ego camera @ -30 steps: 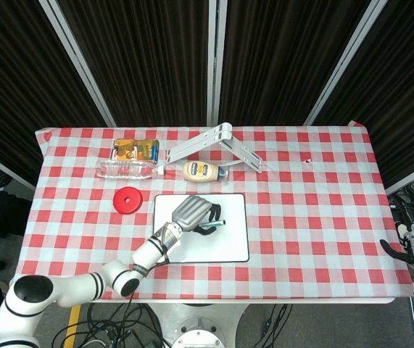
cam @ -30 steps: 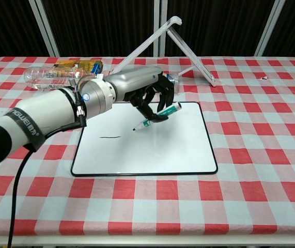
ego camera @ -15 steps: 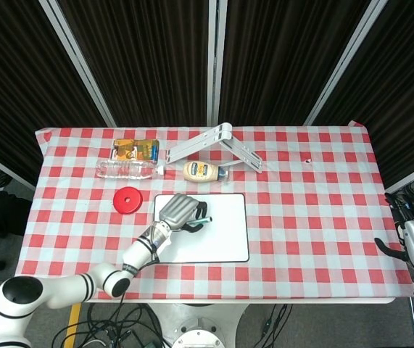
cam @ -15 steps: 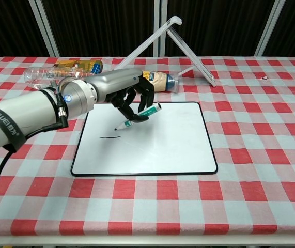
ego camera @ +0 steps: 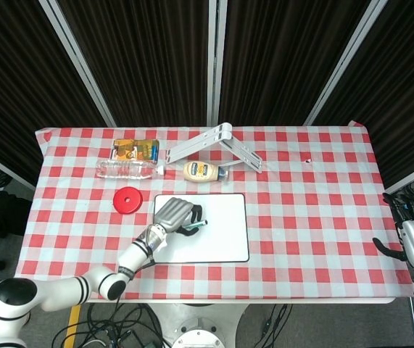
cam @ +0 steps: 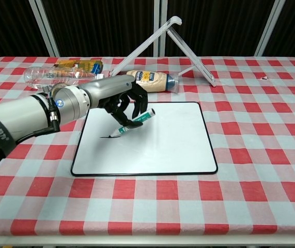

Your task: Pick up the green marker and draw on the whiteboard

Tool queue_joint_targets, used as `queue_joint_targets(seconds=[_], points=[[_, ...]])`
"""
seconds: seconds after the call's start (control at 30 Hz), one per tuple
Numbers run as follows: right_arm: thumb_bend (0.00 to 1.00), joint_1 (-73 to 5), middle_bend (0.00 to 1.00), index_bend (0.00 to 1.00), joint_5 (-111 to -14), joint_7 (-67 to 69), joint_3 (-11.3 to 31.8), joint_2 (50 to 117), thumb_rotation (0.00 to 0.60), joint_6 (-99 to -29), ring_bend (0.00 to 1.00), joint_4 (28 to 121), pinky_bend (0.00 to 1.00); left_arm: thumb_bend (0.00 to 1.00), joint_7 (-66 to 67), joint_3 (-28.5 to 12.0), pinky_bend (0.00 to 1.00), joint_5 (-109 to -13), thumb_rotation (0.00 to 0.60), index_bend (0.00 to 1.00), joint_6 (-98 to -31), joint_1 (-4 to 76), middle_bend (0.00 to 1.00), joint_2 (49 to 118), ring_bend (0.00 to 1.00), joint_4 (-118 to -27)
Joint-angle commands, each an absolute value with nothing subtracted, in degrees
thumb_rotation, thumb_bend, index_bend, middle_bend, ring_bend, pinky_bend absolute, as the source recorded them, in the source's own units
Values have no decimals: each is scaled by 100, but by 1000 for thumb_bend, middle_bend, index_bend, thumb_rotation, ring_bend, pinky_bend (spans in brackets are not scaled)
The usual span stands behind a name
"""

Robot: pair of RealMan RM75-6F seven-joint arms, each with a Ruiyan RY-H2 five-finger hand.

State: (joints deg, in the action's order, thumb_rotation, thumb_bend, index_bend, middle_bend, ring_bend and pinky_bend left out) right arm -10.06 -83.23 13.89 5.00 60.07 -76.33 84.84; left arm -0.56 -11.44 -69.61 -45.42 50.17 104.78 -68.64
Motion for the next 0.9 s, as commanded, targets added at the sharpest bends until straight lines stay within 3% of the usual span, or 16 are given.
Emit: queue_joint_targets(seconds=[0.03,0.27,0.47,0.9], points=[[157,-1022,162,0,-8338,1396,495,6015,600,-7614,0,8476,0,337,-43,-1083,934,-6805,600,559,-4569,4863,587,10368,734,-7244],[156,-1040,162,0,-8392,1441,495,6020,600,-7635,0,8453,0,337,299,-902,932,-6589,600,555,-4799,4589,584,10131,723,-8042],[156,-1015,162,0,-8434,1439,502,6008,600,-7738,0,8479,0,336,321,-1086,926,-6704,600,554,-5060,4537,581,9806,711,-8504],[156,-1002,162,0,-8420,1353,491,6023,600,-7753,0,8539,0,336,637,-1135,907,-6471,600,553,-5325,4407,580,9661,690,-7977]])
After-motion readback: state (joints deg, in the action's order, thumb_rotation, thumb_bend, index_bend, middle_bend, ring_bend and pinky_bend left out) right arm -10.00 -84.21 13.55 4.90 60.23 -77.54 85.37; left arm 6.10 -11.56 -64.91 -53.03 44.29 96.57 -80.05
